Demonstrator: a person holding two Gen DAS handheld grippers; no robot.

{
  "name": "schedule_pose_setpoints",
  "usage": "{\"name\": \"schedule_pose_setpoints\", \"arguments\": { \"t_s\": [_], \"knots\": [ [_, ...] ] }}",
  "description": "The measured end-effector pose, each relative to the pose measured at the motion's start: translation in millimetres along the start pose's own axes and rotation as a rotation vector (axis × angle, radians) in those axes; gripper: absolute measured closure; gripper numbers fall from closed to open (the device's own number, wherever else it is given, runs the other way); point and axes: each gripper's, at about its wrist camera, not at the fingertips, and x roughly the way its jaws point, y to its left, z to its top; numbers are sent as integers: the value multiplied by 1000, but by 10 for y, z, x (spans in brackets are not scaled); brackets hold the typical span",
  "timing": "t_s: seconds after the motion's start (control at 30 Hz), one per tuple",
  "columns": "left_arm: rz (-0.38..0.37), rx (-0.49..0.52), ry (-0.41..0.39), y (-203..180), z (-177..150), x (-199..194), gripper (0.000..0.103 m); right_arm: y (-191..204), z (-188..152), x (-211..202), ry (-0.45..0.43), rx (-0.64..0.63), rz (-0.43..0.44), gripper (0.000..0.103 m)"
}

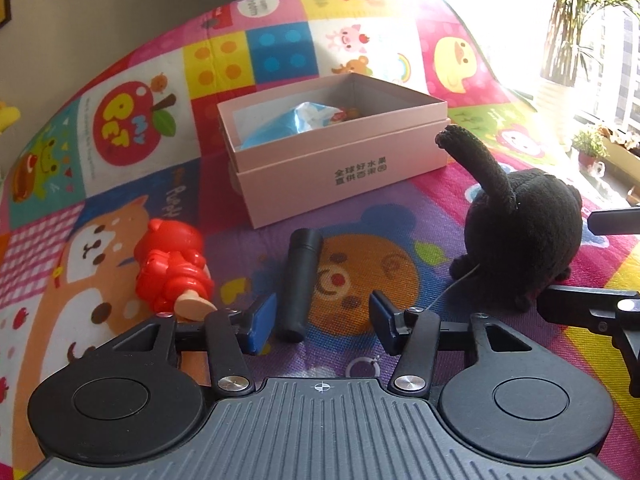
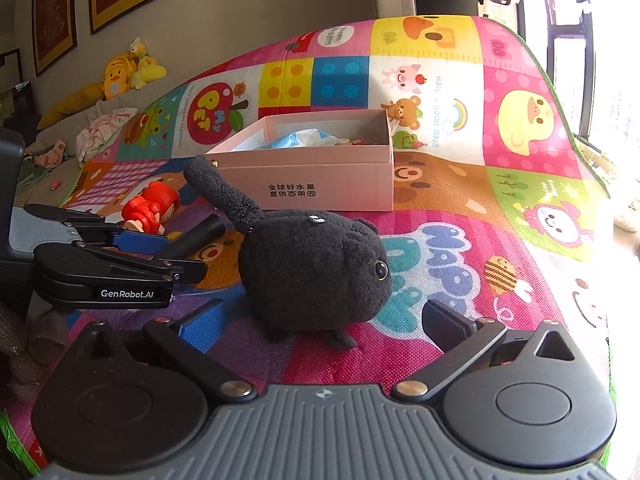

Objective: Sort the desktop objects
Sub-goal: 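Move the left gripper over the black cylinder on the mat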

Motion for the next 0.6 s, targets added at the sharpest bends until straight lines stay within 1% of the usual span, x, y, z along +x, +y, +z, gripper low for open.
{"name": "schedule_pose_setpoints", "arguments": {
  "t_s": [0.03,0.07,0.1,0.23,0.4,0.5,0.6],
  "knots": [
    [1,-8,2,11,4,23,52,0,0,0,1,0,0,0],
    [-4,-19,2,28,10,40,54,0,0,-1,1,0,0,0],
    [-10,-28,2,42,18,50,58,2,0,3,4,1,0,0],
    [13,-7,-10,48,16,22,81,8,1,8,8,1,-2,0],
    [-16,20,-2,100,-96,-168,82,14,1,6,11,-1,-5,0],
    [-9,22,6,160,-193,-283,82,19,1,8,13,-5,-5,0],
    [18,7,7,245,-229,-366,82,25,6,12,15,-9,-7,0]
  ]
}}
